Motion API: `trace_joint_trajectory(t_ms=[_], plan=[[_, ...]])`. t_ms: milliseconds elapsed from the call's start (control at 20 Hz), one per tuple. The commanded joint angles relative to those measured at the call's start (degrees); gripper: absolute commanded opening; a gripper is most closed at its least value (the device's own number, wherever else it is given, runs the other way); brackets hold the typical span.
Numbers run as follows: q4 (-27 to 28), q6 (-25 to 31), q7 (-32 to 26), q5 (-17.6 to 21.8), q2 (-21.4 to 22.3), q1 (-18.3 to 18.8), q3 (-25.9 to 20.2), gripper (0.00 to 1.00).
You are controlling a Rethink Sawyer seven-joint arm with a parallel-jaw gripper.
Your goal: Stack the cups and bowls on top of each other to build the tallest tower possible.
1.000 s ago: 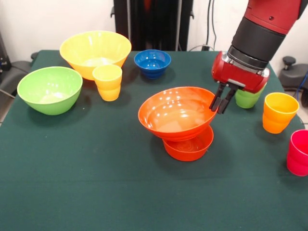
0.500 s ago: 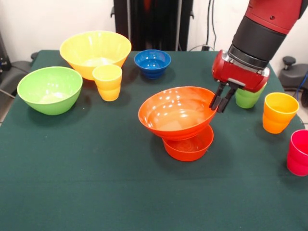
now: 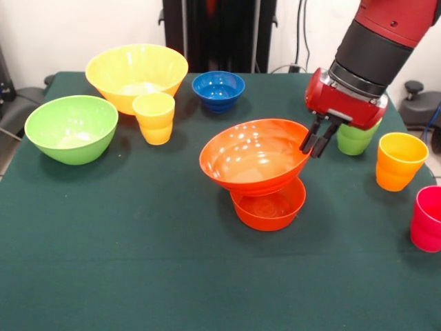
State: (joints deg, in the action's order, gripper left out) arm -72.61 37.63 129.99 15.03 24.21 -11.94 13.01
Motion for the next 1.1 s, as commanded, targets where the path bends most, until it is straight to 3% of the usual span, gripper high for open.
trace_joint_trajectory(t_ms=[50,1100], plan=[[3.0,6.0,-5.3,2.3,-1.8,-0.9,-5.6,0.00],[4.9,6.8,-4.1,1.7,-2.7,-1.5,-5.7,0.00]])
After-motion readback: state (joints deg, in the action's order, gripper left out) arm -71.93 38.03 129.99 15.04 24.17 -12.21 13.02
